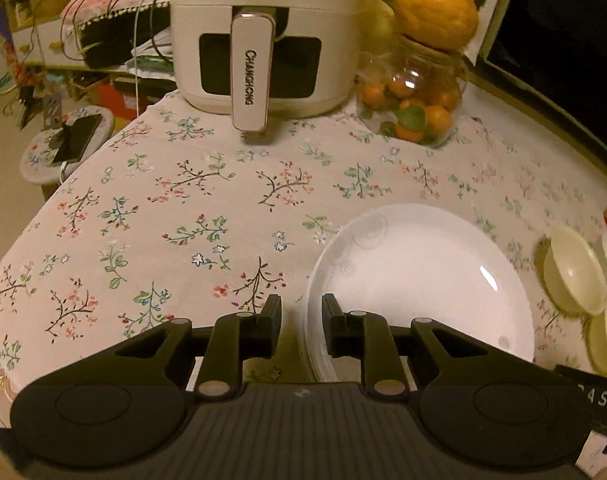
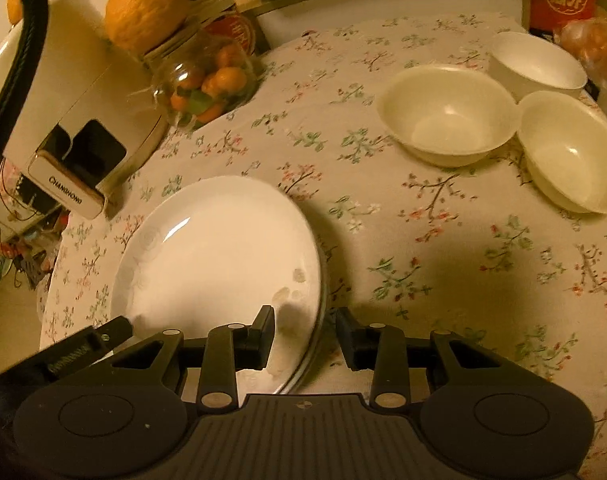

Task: Organize plates and bowls
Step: 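Move both grippers to the large white bowl beside the microwave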

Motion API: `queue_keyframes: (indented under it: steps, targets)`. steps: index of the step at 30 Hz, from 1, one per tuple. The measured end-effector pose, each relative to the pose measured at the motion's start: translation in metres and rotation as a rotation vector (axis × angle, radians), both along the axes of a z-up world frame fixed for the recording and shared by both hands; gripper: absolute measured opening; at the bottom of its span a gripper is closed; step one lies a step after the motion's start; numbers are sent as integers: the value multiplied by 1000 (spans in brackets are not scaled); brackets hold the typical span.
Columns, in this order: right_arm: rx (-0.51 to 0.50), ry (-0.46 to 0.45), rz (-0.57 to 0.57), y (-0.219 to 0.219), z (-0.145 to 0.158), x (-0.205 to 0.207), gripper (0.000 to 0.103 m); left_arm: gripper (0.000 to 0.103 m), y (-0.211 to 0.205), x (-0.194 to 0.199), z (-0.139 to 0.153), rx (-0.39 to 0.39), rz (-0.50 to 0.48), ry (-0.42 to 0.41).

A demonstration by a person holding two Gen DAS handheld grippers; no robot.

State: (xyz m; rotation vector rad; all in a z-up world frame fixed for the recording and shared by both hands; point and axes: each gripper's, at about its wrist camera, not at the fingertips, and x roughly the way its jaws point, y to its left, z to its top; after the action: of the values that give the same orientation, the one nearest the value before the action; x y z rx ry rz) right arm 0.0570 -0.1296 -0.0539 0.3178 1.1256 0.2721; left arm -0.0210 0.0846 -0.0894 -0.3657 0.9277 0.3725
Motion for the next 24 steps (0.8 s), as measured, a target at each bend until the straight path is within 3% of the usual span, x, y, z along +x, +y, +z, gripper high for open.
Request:
queue_keyframes:
  steps: [12, 16, 20, 24]
  targets:
    - [107, 16, -163, -79, 29, 20, 34, 24, -46, 26, 32, -14, -99, -71]
    - [98, -12, -225, -123, 46, 35, 35, 27, -67, 41, 39, -18, -154, -93]
    - [51, -27, -212, -159, 53, 52, 39, 28, -89, 57, 40, -12, -209, -95]
    - [66, 24, -235, -192, 44, 66, 39, 28, -110, 77, 40, -16, -249, -97]
